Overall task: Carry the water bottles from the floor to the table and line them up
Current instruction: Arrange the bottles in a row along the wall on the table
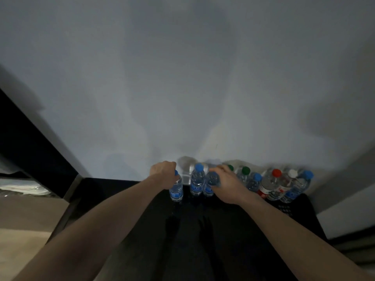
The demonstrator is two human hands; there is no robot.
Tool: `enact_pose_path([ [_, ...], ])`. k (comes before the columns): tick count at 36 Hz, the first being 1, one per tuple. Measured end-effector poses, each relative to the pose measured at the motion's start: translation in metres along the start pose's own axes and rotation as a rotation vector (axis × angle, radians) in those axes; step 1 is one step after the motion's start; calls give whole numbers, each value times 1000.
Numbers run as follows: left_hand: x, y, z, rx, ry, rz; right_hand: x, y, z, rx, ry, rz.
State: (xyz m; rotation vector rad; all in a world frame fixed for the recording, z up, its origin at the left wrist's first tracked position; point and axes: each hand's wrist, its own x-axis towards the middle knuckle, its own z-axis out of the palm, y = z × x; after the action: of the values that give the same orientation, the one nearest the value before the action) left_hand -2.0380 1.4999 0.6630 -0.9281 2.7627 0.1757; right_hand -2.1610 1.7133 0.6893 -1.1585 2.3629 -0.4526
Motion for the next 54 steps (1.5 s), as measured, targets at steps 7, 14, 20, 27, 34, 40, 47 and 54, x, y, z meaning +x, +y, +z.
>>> enact_pose_path([
  [7,20,13,-2,36,-22,20,33,3,2,-53,-61,20],
  [14,35,20,-4,24,-13,20,53,6,8,-106,-100,23],
  [20,44,22,2,-15,-5,83,63,8,15,-177,-121,14],
  [27,51,25,10,-88,2,158,72,18,25,-170,-92,-15],
  [34,54,25,14,-170,-22,172,83,25,35,-107,-33,17],
  [40,49,30,20,-221,-21,160,90,27,41,-46,37,52],
  [47,46,33,30,-294,20,107,92,32,43,-38,117,89],
  [54,49,32,28,-312,31,139,91,30,44,39,166,90],
])
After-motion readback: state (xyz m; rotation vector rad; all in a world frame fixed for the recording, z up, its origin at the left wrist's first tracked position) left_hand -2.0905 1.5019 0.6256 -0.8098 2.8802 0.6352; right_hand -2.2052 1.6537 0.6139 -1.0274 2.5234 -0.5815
